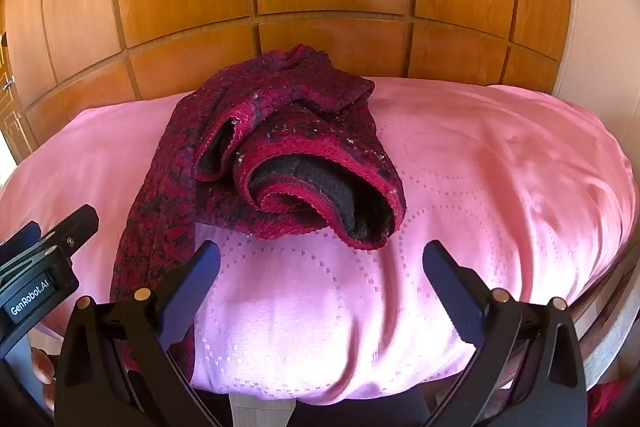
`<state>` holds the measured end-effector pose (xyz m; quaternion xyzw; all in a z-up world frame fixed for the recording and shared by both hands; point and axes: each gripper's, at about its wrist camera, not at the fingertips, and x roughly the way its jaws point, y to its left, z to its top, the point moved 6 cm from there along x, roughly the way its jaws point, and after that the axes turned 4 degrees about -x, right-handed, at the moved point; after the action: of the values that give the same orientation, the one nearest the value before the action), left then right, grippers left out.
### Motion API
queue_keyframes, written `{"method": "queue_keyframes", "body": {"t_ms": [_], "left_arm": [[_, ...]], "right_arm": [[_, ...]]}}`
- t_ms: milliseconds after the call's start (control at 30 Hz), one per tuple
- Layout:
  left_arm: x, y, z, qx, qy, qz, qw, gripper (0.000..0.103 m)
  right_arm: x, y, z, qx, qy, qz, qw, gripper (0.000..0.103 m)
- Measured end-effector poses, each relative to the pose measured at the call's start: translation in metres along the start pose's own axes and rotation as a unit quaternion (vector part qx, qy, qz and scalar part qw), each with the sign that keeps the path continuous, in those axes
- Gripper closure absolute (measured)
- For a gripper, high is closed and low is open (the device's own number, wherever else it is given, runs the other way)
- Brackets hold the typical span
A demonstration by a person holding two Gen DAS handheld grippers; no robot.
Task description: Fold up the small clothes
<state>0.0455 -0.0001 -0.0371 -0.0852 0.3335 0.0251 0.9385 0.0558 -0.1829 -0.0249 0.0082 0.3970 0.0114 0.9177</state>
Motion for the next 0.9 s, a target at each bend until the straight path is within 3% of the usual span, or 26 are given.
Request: {"method": "queue_keyframes", "body": {"t_ms": [467,900], "left_arm": [[-0.004,0.013,0.000,-0.021,0.008,0.004,0.9997,0.004],[-0.001,0.007,-0.001,-0.006,0.001,0.008,0.9999,0.004]], "right_arm": [[-0.001,-0.006,-0.004,0.014,0.013,-0.019,1.000,0.002],[0.005,-0.006,-0.007,0.006,0.025,-0.019,0.999,0.002]]}}
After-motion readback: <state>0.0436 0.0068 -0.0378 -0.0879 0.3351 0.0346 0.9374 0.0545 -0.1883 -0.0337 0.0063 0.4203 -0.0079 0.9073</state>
